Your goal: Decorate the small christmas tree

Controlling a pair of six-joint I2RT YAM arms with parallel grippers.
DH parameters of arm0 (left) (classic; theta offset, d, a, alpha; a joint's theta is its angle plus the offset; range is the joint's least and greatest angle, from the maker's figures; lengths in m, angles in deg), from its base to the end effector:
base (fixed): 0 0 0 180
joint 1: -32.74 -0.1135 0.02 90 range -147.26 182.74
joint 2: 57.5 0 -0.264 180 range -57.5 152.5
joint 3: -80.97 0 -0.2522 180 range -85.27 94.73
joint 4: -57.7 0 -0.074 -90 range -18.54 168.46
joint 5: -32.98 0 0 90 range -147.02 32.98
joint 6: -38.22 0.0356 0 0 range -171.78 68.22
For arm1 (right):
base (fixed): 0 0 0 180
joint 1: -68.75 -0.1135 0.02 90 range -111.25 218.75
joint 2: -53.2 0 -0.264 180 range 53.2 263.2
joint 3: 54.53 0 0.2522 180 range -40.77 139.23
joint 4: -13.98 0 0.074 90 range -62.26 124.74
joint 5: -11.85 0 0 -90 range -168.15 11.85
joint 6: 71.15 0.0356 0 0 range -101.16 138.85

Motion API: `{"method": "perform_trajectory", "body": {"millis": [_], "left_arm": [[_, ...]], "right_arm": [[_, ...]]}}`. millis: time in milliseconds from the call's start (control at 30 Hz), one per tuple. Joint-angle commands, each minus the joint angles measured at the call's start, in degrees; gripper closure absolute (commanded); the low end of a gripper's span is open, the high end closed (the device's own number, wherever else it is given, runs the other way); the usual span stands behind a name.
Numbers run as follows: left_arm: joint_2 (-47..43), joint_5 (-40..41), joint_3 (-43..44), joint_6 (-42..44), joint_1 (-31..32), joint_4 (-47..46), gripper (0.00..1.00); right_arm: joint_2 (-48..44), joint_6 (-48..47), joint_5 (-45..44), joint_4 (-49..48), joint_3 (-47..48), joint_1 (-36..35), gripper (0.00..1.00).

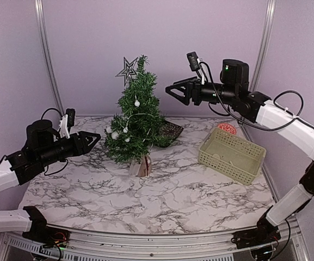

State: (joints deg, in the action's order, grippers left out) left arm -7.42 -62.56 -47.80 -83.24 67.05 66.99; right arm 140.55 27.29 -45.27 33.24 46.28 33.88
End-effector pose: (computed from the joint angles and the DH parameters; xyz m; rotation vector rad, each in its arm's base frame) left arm 0.1724 -0.1218 0.3055 0.1204 1.7993 -0.9215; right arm 0.2814 0.2196 0.4254 -0.8328 1.5569 1.0368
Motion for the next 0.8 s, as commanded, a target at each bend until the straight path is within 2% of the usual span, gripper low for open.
{"method": "perform_trajectory", "body": {"millis": [0,267,767], "left_arm": [[-1.2,-3.3,-4.8,-4.5,-0.2,-3.0,0.48],[1.7,-7.1,-9.9,-7.5,0.7,-10.1,0.54],[9.2,-12.0,-9.0,-6.1,1.4,-16.2,0.58]], "right_arm": [[-1.0,7.6,0.8,-2.9,-4.6,4.4,0.28],[3.9,10.9,1.8,-4.8,-7.5,6.6,0.37],[16.6,17.5,10.3,-14.4,-5.6,6.7,0.42]]}}
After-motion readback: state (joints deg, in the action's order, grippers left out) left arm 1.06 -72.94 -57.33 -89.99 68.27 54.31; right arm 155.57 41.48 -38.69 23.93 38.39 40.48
